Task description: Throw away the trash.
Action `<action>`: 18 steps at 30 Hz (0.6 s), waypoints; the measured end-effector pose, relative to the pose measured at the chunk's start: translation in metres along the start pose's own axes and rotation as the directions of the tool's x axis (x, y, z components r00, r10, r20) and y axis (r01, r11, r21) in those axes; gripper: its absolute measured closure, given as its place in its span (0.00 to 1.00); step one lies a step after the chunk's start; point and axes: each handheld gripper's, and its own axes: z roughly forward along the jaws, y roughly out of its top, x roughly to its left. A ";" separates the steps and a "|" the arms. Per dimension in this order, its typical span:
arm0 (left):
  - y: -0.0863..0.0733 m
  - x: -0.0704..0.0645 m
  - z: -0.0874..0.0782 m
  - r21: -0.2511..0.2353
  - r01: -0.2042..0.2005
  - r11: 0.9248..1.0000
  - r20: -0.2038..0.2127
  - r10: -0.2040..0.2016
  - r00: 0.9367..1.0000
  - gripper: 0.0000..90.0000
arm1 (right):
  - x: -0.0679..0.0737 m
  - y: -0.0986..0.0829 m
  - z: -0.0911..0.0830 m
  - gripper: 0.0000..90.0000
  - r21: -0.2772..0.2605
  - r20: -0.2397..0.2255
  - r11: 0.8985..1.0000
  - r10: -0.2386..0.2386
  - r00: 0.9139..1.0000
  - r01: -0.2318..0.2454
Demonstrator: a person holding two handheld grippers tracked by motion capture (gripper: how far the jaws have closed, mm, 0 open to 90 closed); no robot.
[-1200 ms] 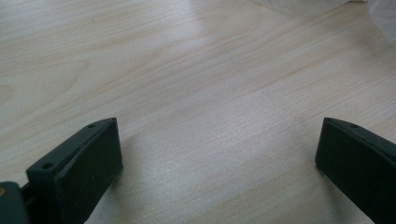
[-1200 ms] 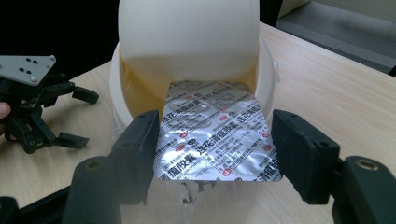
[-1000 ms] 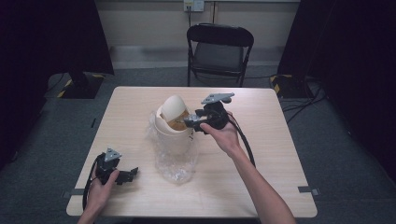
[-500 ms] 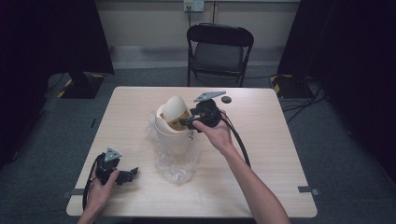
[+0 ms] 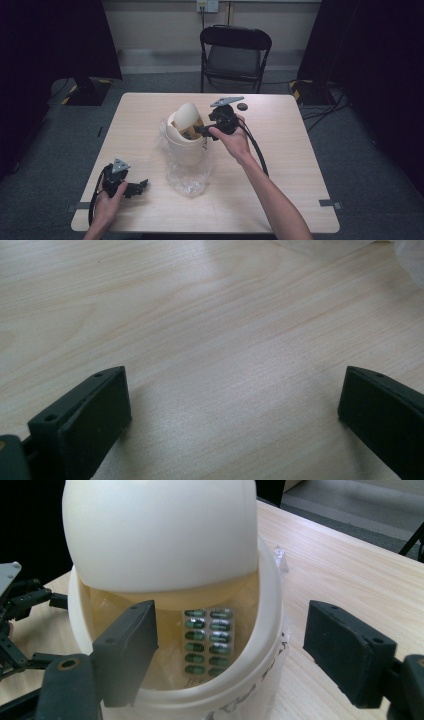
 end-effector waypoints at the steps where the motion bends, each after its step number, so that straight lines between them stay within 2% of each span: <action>1: 0.000 0.000 0.000 0.000 0.000 1.000 0.000 0.000 1.000 0.00 | -0.001 0.000 0.000 0.22 -0.002 -0.001 1.000 -0.001 1.000 0.001; 7: 0.000 0.000 0.000 0.000 0.000 1.000 0.000 0.000 1.000 0.00 | -0.006 -0.002 0.002 0.20 -0.004 -0.007 1.000 0.017 1.000 -0.017; 12: 0.000 0.000 0.000 0.000 0.001 1.000 0.001 -0.001 1.000 0.00 | -0.003 -0.004 0.000 0.20 0.002 -0.013 1.000 0.014 1.000 -0.014; 18: 0.000 0.000 0.000 0.000 0.000 1.000 0.000 0.000 1.000 0.00 | -0.002 -0.010 -0.010 0.18 -0.001 -0.003 1.000 0.025 1.000 -0.025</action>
